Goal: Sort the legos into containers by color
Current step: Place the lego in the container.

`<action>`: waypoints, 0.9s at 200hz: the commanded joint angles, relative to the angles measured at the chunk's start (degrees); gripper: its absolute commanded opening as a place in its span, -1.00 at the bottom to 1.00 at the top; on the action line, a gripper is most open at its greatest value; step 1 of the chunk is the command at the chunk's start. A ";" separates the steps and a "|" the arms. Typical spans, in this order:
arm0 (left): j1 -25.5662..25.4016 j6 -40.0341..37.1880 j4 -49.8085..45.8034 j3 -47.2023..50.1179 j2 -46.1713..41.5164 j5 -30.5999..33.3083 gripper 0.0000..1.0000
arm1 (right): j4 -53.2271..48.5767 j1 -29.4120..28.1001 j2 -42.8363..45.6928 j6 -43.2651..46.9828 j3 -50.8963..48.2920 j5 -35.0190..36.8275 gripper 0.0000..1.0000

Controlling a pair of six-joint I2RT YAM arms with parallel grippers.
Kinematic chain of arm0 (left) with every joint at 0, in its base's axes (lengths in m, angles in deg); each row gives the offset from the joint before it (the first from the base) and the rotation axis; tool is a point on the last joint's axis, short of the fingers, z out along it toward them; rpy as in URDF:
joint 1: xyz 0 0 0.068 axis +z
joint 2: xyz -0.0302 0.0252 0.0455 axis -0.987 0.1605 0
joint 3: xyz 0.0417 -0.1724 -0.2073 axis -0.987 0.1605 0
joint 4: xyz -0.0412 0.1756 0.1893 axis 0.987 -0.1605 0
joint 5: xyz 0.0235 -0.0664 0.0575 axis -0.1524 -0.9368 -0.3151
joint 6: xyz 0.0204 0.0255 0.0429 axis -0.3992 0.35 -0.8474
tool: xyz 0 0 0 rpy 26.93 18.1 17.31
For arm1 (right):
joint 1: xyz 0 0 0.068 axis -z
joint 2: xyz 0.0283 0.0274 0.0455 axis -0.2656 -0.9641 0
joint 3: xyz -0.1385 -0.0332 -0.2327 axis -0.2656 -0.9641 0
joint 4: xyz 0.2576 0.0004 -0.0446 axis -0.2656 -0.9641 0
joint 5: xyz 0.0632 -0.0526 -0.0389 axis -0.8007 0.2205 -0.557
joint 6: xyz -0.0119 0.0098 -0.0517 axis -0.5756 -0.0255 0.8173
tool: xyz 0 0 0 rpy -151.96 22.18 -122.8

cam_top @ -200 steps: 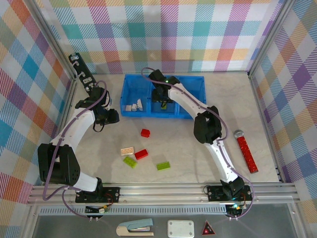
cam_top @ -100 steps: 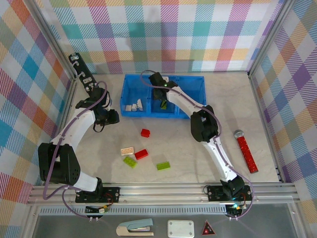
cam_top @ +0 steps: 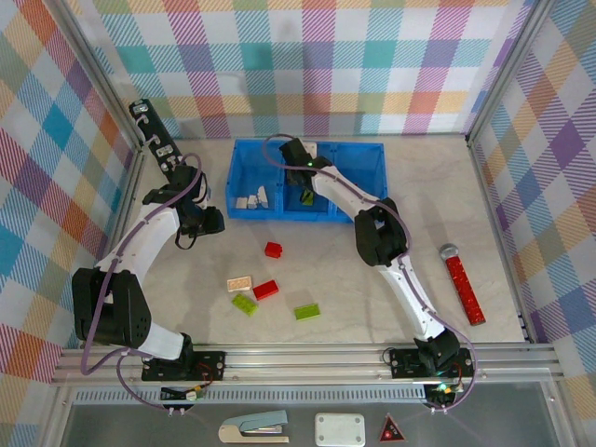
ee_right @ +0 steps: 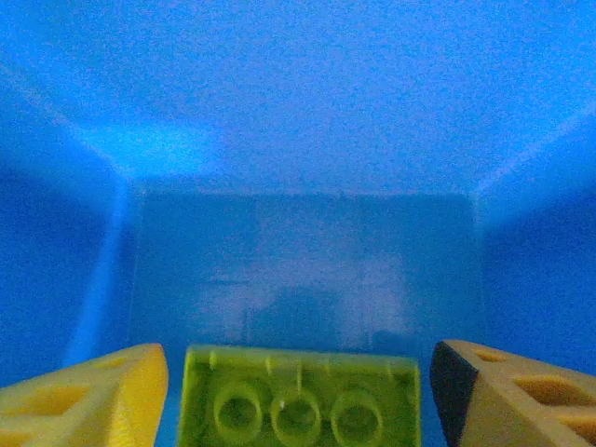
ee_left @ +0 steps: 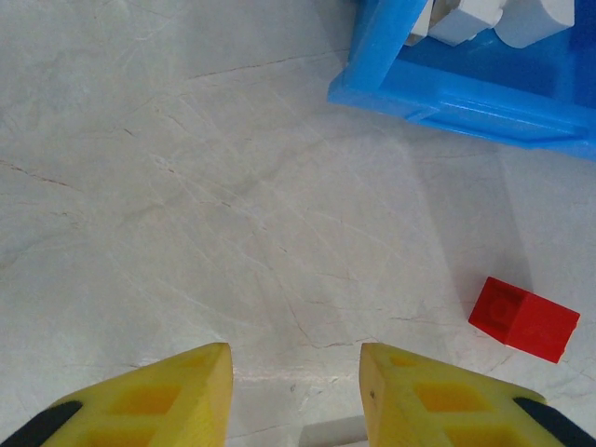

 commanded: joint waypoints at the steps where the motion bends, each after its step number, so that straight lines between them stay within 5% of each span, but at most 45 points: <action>1: 0.58 -0.49 0.27 0.78 -0.11 -0.21 -0.19 | 1.82 0.10 0.18 0.66 2.19 0.82 0.55; 78: 0.59 -0.45 0.36 0.87 -0.17 -0.54 -0.19 | -2.94 -0.04 4.65 1.89 1.87 -1.82 0.51; 180: 0.65 -0.80 0.28 0.21 0.69 -1.46 -0.19 | -20.59 -0.78 16.21 1.55 -3.77 -15.30 0.48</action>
